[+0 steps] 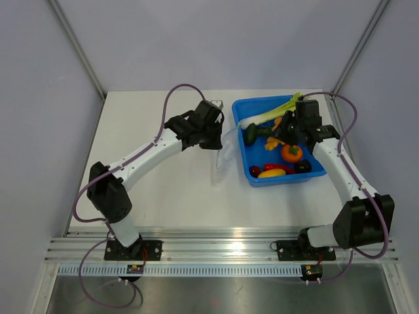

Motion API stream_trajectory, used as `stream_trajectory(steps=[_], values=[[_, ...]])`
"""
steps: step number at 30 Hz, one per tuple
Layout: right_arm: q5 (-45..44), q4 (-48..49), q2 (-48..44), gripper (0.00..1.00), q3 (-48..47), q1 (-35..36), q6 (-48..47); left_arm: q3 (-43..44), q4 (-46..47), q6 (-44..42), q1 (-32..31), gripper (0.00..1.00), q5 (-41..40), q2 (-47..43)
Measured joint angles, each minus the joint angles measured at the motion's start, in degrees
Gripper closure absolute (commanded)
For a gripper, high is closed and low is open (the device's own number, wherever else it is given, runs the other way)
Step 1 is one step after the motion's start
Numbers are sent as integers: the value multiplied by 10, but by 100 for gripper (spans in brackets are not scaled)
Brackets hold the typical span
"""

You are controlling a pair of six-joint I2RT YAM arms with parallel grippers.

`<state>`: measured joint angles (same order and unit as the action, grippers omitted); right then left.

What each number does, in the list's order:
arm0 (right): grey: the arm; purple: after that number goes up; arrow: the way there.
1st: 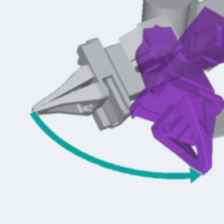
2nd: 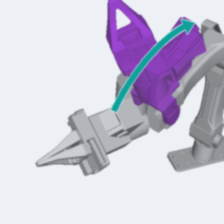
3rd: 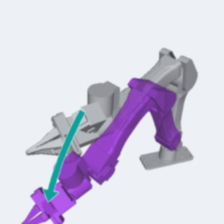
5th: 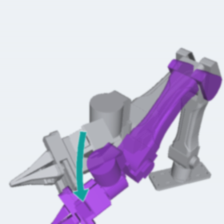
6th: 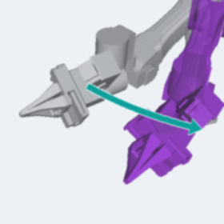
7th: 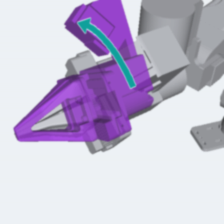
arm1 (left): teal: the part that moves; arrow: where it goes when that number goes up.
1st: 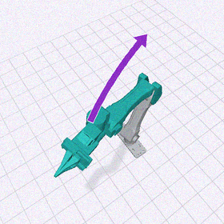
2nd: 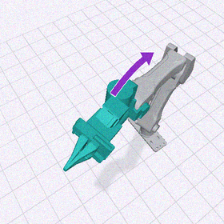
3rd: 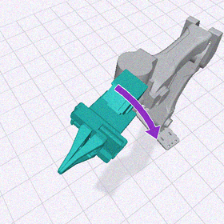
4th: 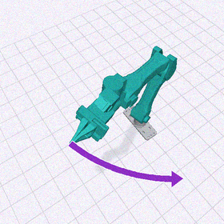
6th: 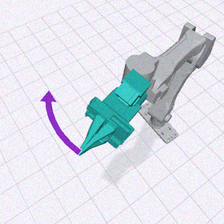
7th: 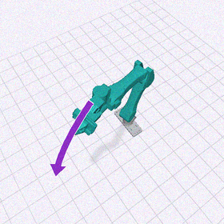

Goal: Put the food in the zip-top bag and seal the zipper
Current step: Place the fake vegetable in the zipper food storage bag.

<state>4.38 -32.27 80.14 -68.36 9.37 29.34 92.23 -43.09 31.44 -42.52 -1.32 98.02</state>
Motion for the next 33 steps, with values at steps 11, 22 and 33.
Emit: stream_trajectory(steps=[11,22,33], values=[[19,-30,-39,100,-82,96,58,0,38,73,-2,100,16,9],[22,-25,2,100,-82,167,98,-1,49,102,-2,100,27,15],[-12,-21,68,100,-82,200,100,-1,63,106,-2,100,38,15]])
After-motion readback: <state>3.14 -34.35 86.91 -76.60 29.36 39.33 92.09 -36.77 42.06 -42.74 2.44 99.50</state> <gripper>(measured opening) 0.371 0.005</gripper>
